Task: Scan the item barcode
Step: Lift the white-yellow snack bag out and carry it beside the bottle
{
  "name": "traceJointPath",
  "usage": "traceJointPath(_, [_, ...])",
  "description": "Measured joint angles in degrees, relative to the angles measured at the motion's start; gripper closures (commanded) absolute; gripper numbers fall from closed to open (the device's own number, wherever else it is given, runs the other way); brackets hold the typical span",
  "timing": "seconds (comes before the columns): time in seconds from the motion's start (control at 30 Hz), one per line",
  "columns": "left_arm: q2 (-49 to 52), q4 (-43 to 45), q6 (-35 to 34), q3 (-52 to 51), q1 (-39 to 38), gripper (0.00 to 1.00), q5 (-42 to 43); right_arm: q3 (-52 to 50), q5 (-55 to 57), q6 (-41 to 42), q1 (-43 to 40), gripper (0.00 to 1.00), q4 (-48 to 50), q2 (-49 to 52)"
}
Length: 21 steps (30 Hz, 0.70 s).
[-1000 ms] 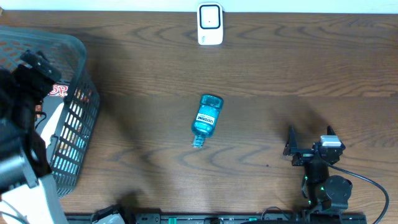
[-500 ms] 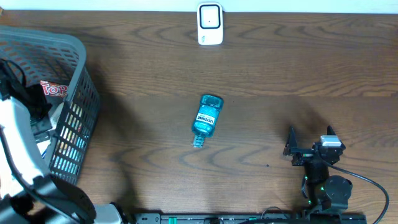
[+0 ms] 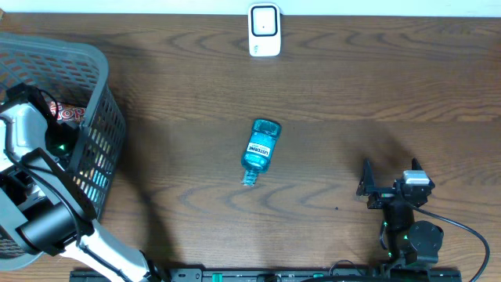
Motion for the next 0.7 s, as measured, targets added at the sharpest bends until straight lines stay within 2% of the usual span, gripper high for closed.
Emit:
traceJointPath(0.03, [0.0, 0.0, 1.5, 0.1, 0.0, 0.93, -0.1, 0.0, 0.0, 0.0, 0.0, 0.01, 0.0, 0.0])
traceJointPath(0.27, [-2.0, 3.9, 14.8, 0.4, 0.8, 0.93, 0.0, 0.0, 0.0, 0.0, 0.0, 0.01, 0.0, 0.0])
traceJointPath(0.37, [-6.6, 5.3, 20.5, 0.4, 2.0, 0.93, 0.3, 0.0, 0.0, 0.0, 0.0, 0.01, 0.0, 0.0])
traceJointPath(0.6, [-36.7, 12.6, 35.4, 2.4, 3.6, 0.92, 0.8, 0.0, 0.0, 0.0, 0.0, 0.01, 0.0, 0.0])
traceJointPath(0.7, [-51.1, 16.9, 38.9, 3.0, 2.6, 0.92, 6.4, 0.0, 0.0, 0.0, 0.0, 0.01, 0.0, 0.0])
